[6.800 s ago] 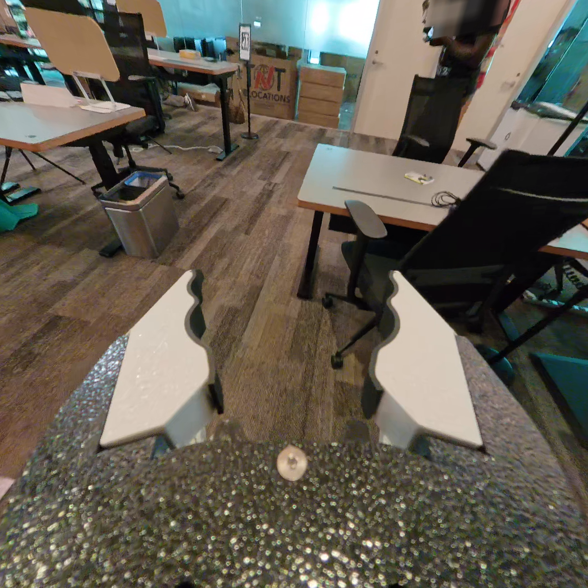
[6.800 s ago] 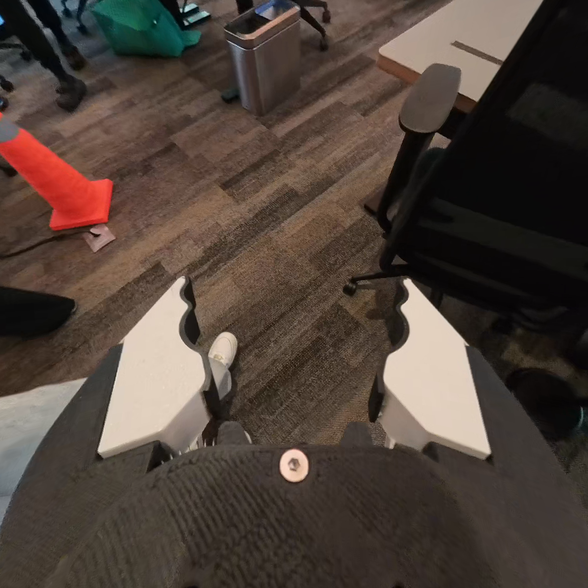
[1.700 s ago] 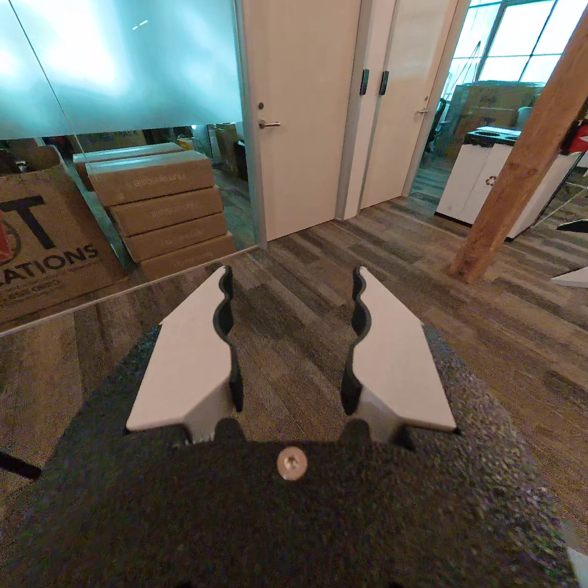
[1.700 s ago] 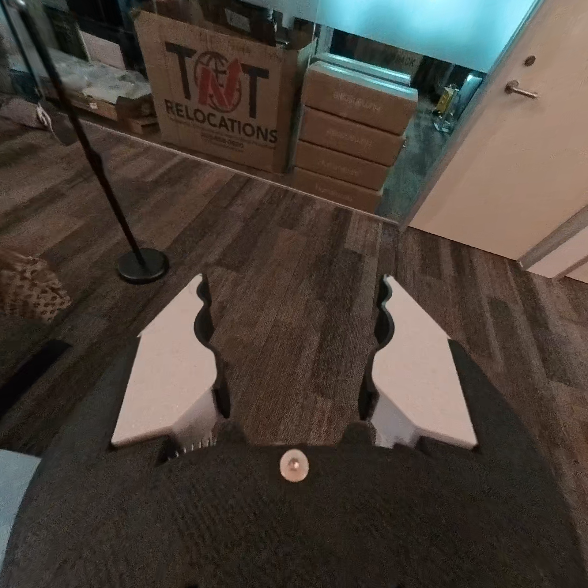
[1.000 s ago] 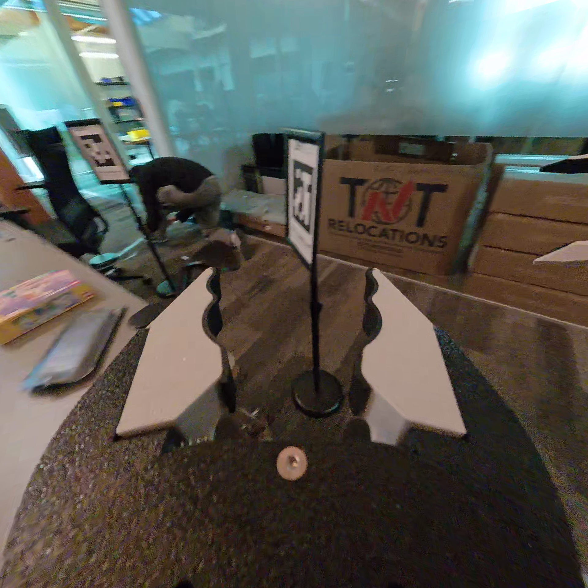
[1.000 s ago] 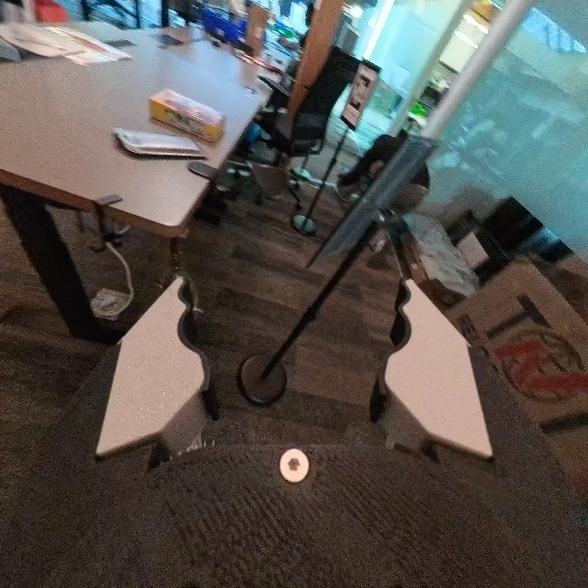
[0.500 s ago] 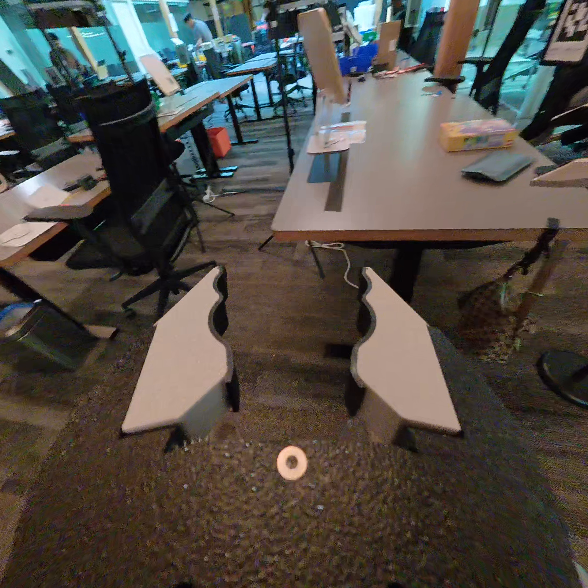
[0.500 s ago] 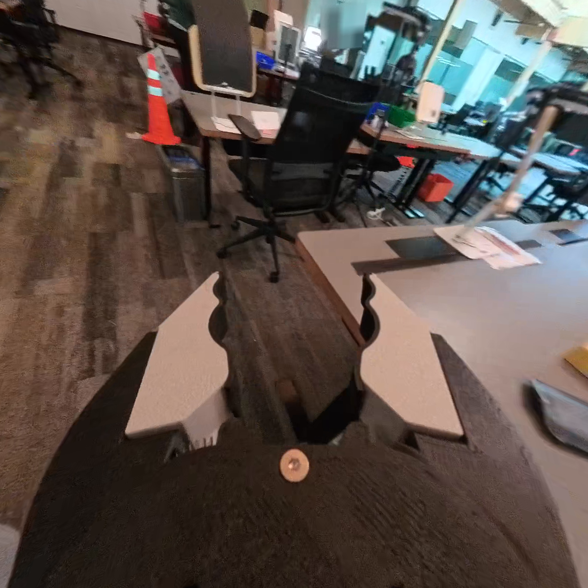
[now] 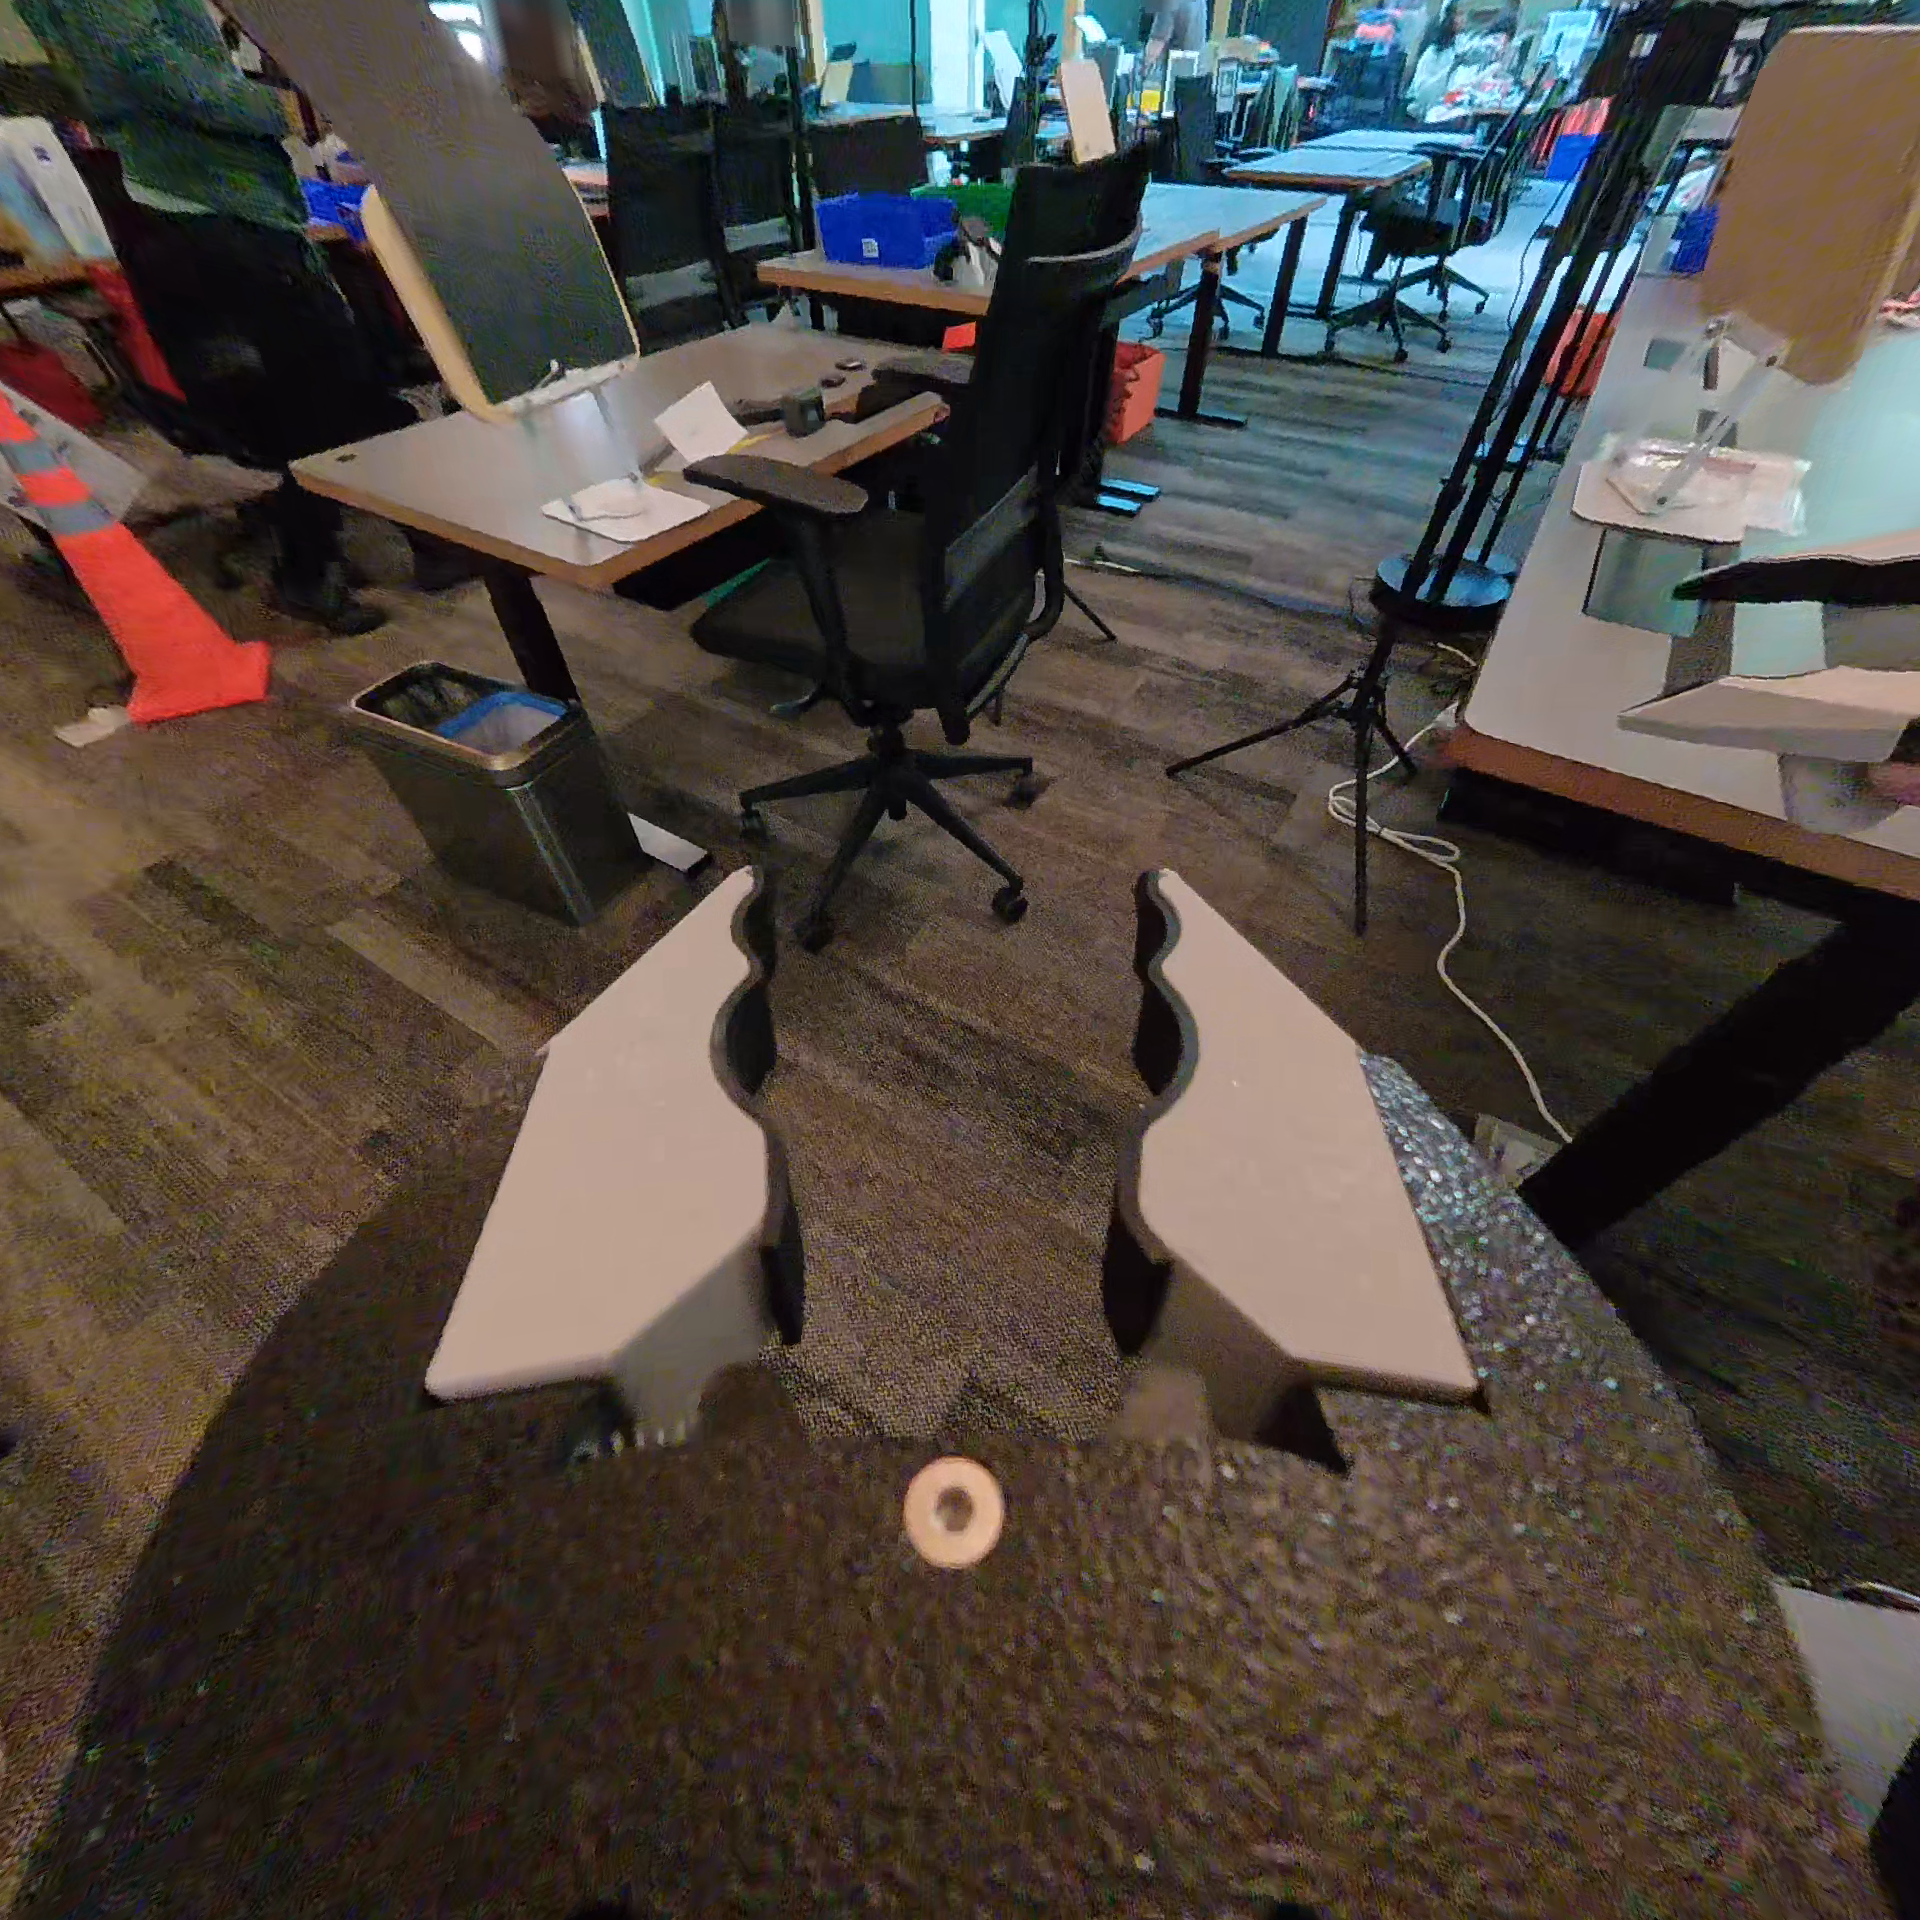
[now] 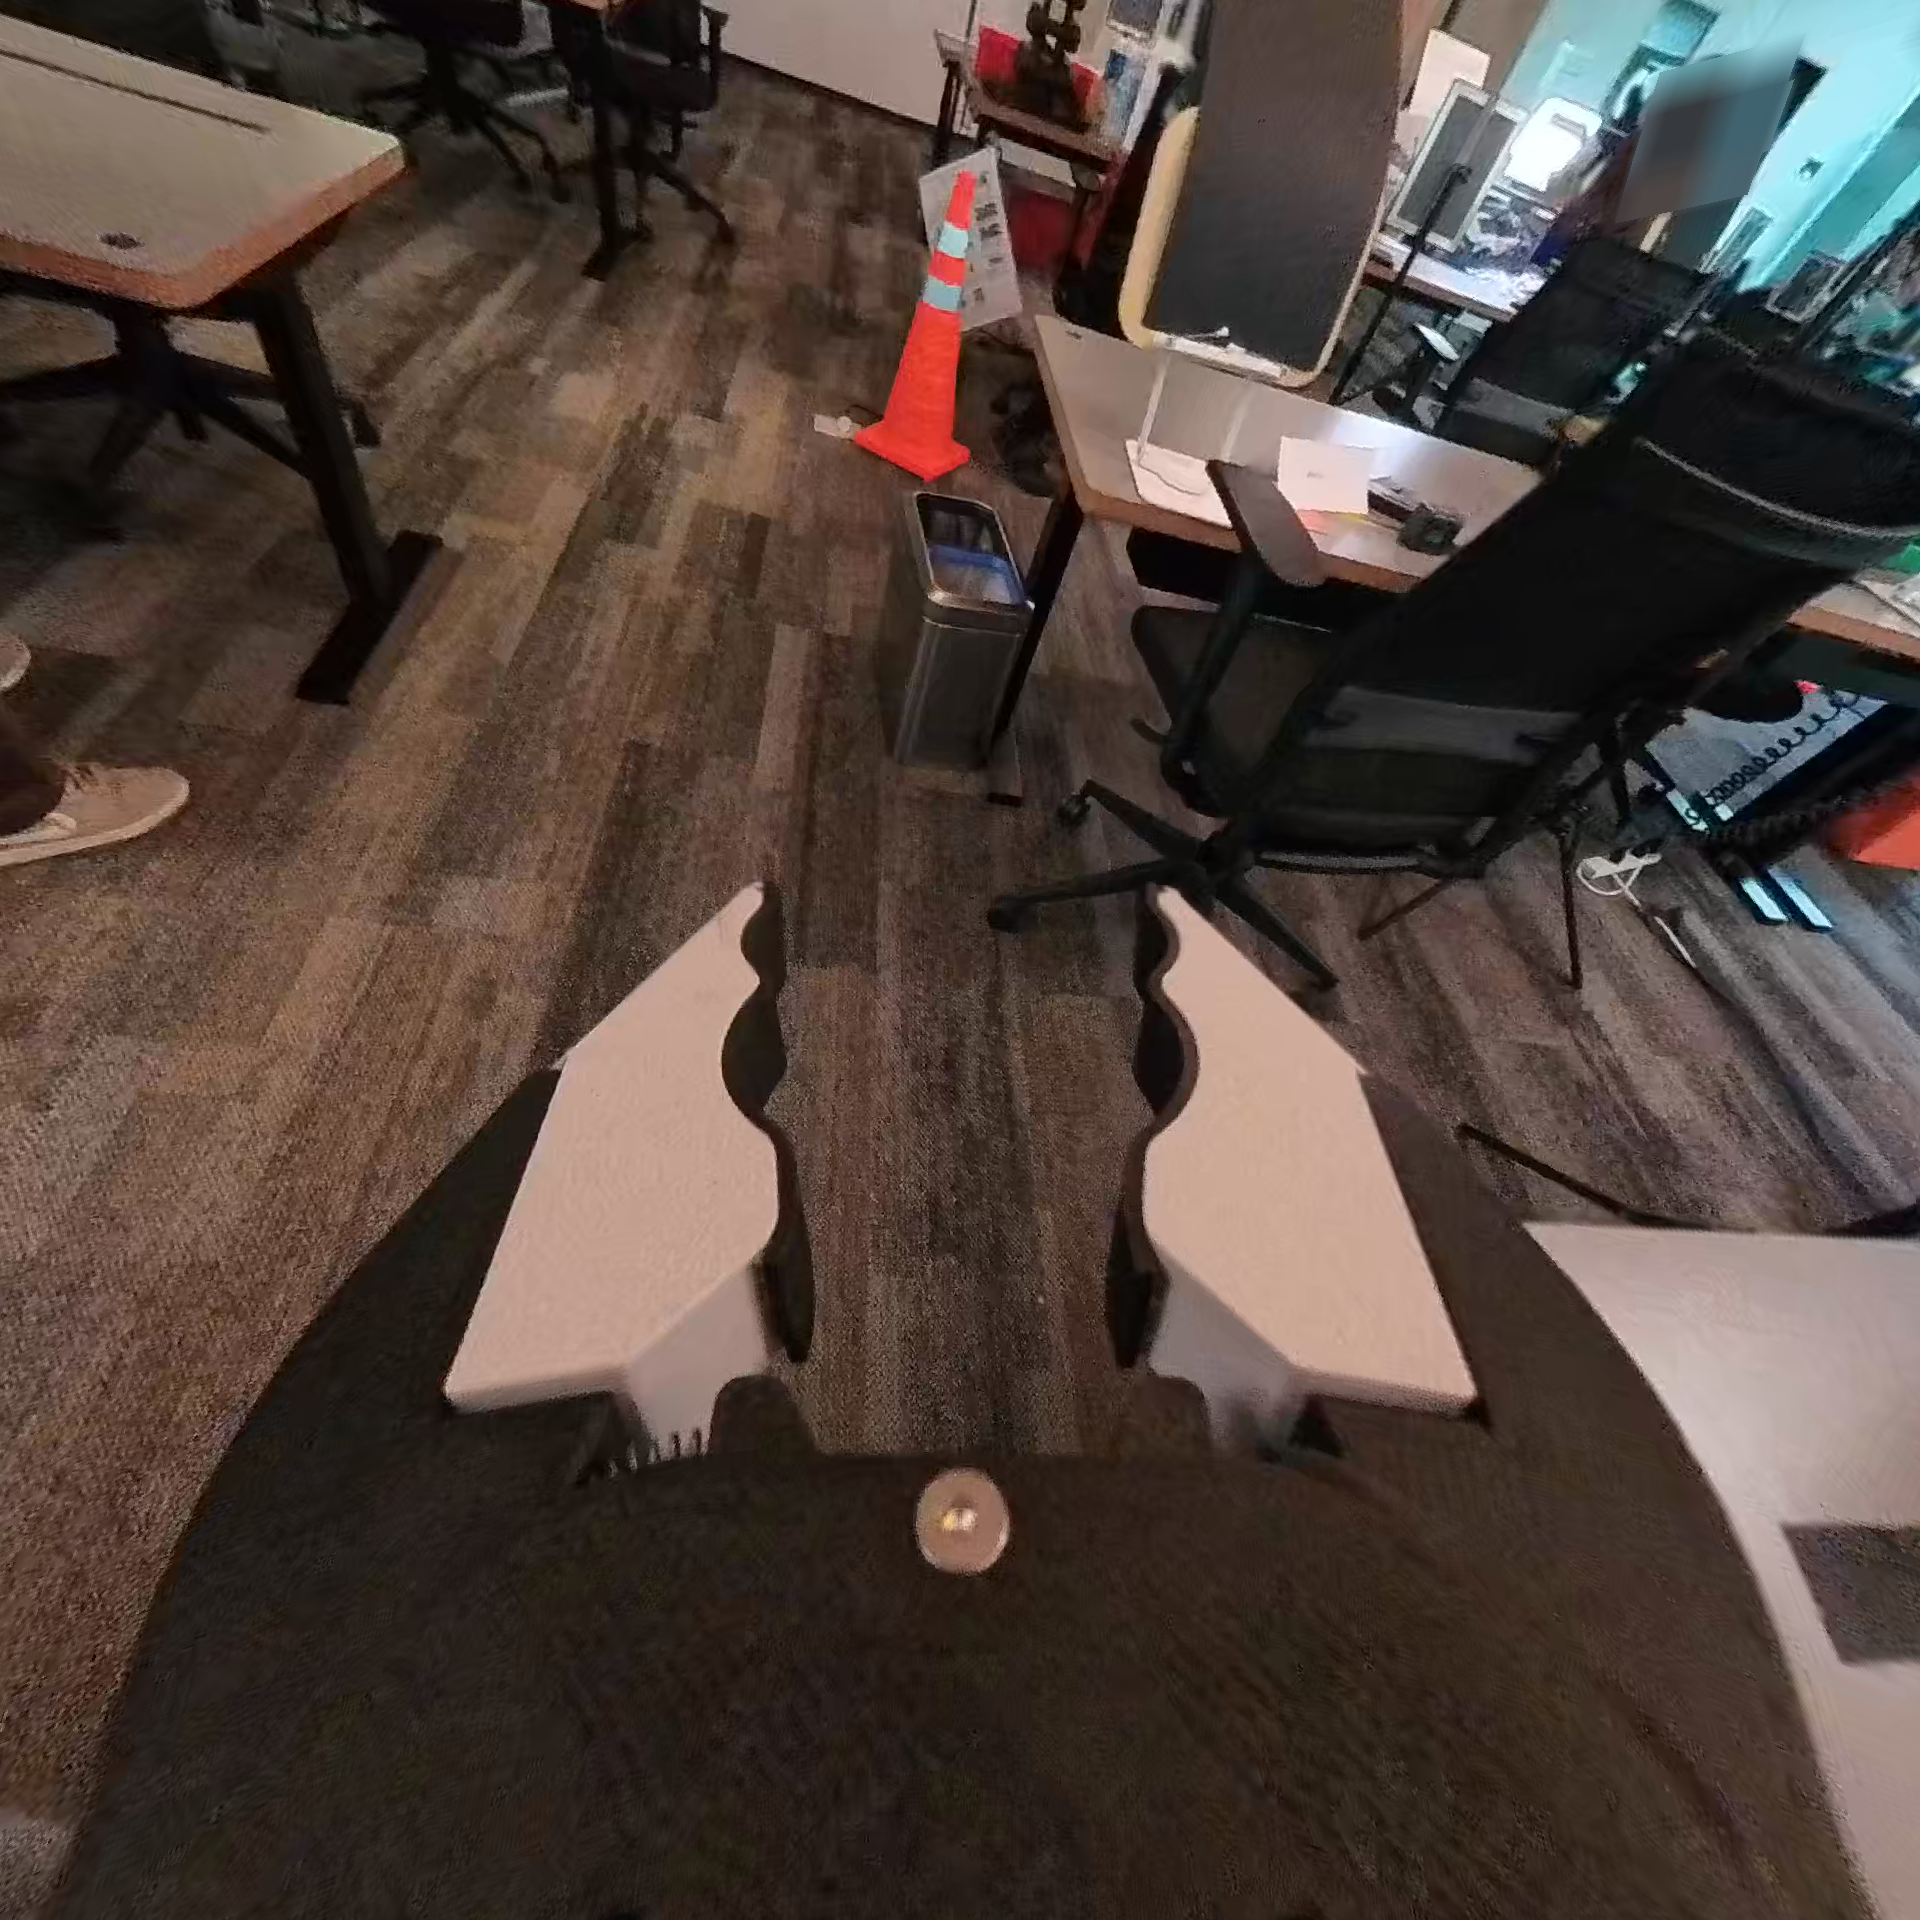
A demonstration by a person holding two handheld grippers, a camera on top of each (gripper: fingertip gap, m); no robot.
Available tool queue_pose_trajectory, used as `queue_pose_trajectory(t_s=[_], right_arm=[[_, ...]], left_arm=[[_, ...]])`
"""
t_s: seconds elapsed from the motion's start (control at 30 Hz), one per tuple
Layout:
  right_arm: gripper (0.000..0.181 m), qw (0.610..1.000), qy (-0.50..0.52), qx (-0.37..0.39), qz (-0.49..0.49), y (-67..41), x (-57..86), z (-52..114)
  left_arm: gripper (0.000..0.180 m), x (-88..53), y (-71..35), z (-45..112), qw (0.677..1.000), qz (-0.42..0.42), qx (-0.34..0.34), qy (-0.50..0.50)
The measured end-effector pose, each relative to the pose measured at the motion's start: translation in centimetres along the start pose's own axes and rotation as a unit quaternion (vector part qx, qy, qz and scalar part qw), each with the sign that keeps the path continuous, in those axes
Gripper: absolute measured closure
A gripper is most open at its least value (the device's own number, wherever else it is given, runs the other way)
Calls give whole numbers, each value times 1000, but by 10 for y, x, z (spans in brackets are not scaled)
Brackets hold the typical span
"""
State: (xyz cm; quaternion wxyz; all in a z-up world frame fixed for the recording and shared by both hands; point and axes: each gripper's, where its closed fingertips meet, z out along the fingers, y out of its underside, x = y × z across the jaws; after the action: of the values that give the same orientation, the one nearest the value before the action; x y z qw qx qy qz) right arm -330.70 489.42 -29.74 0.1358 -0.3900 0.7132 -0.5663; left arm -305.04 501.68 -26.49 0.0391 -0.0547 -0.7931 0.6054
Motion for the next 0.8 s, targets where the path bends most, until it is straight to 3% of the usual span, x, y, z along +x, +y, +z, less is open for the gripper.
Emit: queue_pose_trajectory(t_s=[0.33,0.47,0.8], right_arm=[[115,999,-3,29,36,-39,69,166],[115,998,5,46,49,-53,110,192],[115,985,109,-71,116,55,236,164]], left_arm=[[122,-61,-30,128,999,40,-19,14],[121,-48,-52,205,996,61,-12,68],[126,27,-100,403,970,63,-4,237]])
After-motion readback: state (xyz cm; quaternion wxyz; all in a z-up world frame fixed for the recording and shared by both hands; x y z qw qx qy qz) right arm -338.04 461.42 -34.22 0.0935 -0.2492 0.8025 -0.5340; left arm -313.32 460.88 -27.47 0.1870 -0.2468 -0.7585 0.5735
